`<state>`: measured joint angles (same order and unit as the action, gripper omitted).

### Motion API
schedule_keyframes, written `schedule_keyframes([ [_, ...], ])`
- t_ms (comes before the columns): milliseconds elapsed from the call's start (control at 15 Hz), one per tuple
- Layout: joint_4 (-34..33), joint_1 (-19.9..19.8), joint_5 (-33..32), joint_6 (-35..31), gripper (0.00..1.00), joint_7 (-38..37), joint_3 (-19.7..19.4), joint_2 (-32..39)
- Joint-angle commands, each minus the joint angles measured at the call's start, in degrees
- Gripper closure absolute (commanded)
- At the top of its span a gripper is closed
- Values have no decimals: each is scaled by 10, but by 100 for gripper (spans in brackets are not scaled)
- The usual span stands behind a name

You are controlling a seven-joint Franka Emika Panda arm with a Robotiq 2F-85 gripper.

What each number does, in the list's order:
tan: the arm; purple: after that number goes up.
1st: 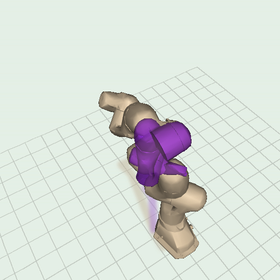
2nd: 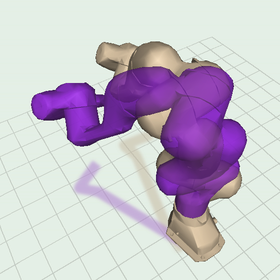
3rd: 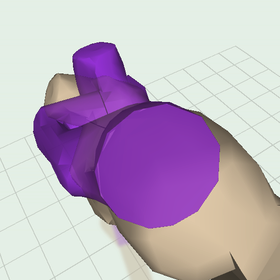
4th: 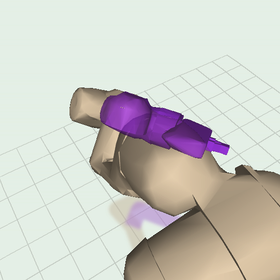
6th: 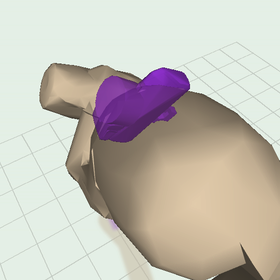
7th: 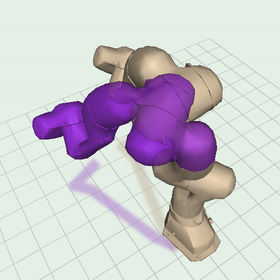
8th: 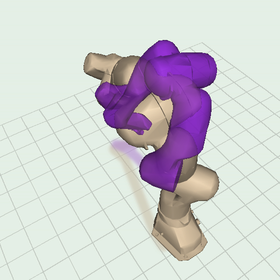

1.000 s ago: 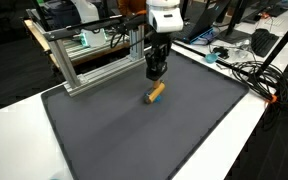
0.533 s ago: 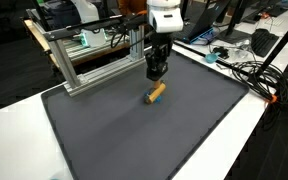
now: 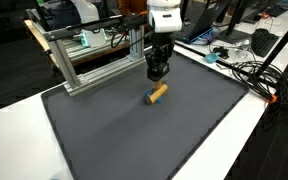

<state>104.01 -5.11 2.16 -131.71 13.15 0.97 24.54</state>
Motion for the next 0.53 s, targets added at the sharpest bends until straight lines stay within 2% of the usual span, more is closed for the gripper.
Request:
schedule_keyframes([
  [0,-14,0,18,-47,77,-19,2,44],
  [467,-18,0,18,-77,77,-34,4,55],
])
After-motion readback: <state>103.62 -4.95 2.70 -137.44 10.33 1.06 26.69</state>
